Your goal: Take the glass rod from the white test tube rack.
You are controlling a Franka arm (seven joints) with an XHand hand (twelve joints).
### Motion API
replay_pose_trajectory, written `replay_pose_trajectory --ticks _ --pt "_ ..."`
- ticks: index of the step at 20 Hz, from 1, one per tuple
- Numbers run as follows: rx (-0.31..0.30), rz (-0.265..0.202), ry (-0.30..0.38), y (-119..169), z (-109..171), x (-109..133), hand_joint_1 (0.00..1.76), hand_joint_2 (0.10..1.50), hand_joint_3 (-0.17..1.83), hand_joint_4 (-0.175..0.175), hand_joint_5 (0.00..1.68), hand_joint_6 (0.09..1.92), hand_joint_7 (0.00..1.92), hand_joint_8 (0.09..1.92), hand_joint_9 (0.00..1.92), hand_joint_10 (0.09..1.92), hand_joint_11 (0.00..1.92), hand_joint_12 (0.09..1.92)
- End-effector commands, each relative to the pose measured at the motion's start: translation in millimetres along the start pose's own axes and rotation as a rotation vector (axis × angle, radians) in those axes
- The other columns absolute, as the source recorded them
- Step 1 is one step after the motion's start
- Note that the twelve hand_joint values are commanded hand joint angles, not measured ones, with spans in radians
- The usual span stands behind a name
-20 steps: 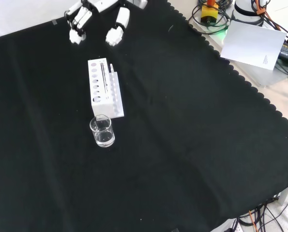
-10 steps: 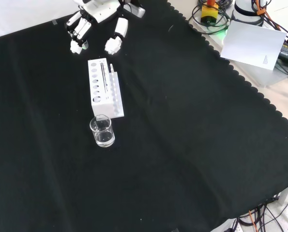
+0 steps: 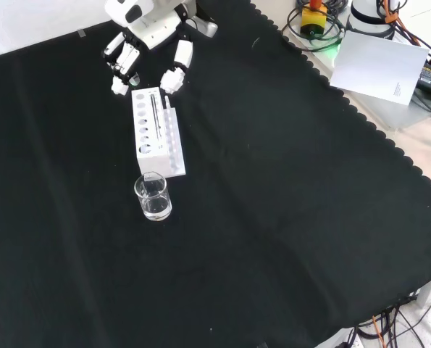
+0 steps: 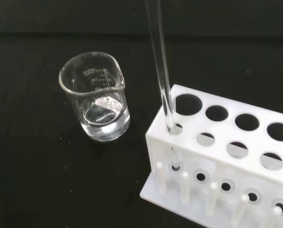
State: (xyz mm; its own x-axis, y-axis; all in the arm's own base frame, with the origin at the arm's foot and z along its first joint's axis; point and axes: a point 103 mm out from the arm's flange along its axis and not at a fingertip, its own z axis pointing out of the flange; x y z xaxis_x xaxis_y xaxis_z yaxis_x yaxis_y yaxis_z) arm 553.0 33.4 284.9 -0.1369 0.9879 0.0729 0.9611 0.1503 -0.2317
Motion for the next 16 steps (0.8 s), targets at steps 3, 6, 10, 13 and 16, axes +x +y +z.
replay_pose_trajectory --ticks 3,6,10,13,16 --pt "0.030 0.004 -0.003 -0.6 16.9 -2.6 0.53 1.00 0.39 -0.164 0.41 0.09 0.69 0.87 0.85 0.83 0.19 1.44" --pt "0.037 -0.004 -0.004 -2.5 22.2 1.3 0.54 1.00 0.39 -0.170 0.43 0.09 0.77 0.88 0.91 0.84 0.21 1.44" --pt "0.039 -0.021 -0.007 -0.8 27.0 2.9 0.55 1.00 0.40 -0.175 0.46 0.09 0.85 0.88 0.97 0.85 0.23 1.43" --pt "0.038 -0.031 -0.008 1.1 28.0 4.0 0.57 1.00 0.40 -0.175 0.48 0.11 0.93 0.89 1.03 0.87 0.25 1.42" --pt "0.046 -0.037 -0.012 5.2 27.4 7.9 0.61 0.99 0.40 -0.175 0.52 0.18 0.99 0.89 1.07 0.89 0.28 1.41"
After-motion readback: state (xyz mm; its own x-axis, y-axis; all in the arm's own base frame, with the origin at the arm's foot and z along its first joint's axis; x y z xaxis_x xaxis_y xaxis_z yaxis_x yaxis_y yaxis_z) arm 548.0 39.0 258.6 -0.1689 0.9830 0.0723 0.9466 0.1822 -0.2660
